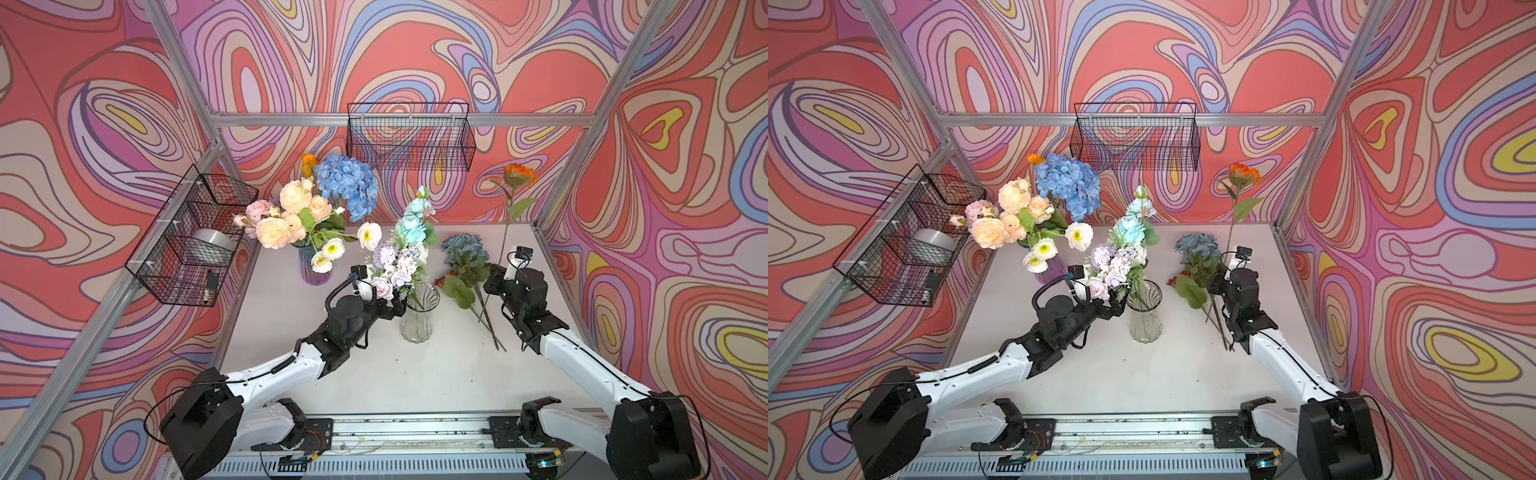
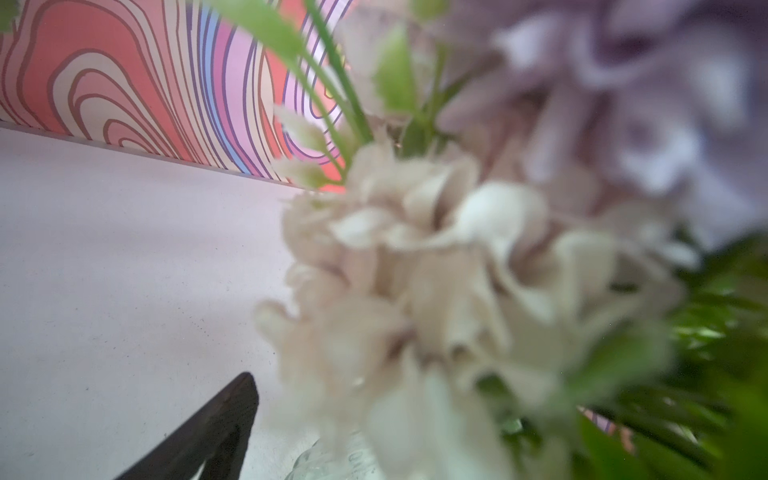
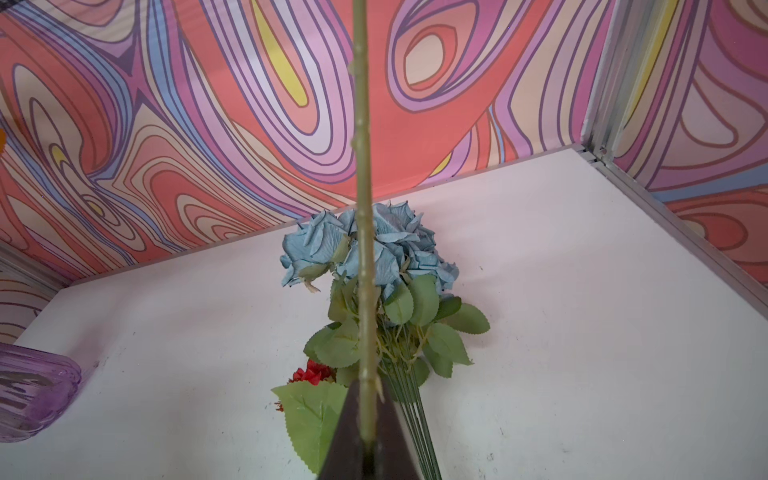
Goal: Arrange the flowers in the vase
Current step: 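Lift the orange gerbera upright and carry it over the clear vase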
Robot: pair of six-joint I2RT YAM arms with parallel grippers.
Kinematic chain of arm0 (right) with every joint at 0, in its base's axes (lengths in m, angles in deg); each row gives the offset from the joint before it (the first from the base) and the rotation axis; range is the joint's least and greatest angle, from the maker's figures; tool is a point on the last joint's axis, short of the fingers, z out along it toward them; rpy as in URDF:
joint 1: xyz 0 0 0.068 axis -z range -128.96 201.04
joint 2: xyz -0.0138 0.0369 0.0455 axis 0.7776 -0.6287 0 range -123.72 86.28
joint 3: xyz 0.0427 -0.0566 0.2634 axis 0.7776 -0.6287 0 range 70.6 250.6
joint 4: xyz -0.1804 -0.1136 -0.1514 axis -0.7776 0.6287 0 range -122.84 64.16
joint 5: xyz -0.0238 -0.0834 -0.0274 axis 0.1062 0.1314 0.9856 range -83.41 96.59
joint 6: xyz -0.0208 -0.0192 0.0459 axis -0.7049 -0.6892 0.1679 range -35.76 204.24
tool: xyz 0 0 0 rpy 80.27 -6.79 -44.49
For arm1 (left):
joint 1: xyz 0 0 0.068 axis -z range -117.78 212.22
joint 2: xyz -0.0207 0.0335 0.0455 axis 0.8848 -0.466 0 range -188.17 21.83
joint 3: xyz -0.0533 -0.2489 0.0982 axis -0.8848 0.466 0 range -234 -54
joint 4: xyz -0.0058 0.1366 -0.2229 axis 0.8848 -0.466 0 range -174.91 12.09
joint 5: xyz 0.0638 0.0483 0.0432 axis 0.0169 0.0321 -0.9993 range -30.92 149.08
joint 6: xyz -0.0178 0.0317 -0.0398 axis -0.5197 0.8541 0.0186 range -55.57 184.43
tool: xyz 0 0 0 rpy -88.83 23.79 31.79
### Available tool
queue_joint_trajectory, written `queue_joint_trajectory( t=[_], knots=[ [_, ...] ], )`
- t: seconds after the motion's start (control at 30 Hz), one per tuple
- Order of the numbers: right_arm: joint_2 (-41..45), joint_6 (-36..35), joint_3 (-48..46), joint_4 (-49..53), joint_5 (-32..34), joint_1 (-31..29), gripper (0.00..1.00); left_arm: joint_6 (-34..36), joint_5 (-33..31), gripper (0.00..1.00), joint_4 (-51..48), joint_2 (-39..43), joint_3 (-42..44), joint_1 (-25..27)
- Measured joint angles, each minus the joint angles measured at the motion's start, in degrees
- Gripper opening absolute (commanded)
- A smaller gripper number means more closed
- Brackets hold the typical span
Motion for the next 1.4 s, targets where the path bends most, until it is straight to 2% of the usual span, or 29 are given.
queue_joint_trajectory(
  t=[0.47,0.63,1.13,1.4],
  knots=[
    [14.14,-0.46,-0.48,-2.12,1.18,0.0,0.0,0.02,0.02,1.0,0.0,0.02,0.0,-0.33],
    [17.29,-0.42,0.04,-2.86,-1.16,0.0,0.0,0.04,0.2,1.0,-0.07,0.28,0.0,-0.87],
    [15.19,4.31,9.25,-5.29,-13.42,-1.38,0.0,0.02,0.63,1.0,0.0,0.31,0.0,-1.29],
    [9.99,4.26,13.44,-8.37,-16.7,-9.03,0.0,0.0,0.63,1.0,0.02,0.31,0.0,-1.4]
  ],
)
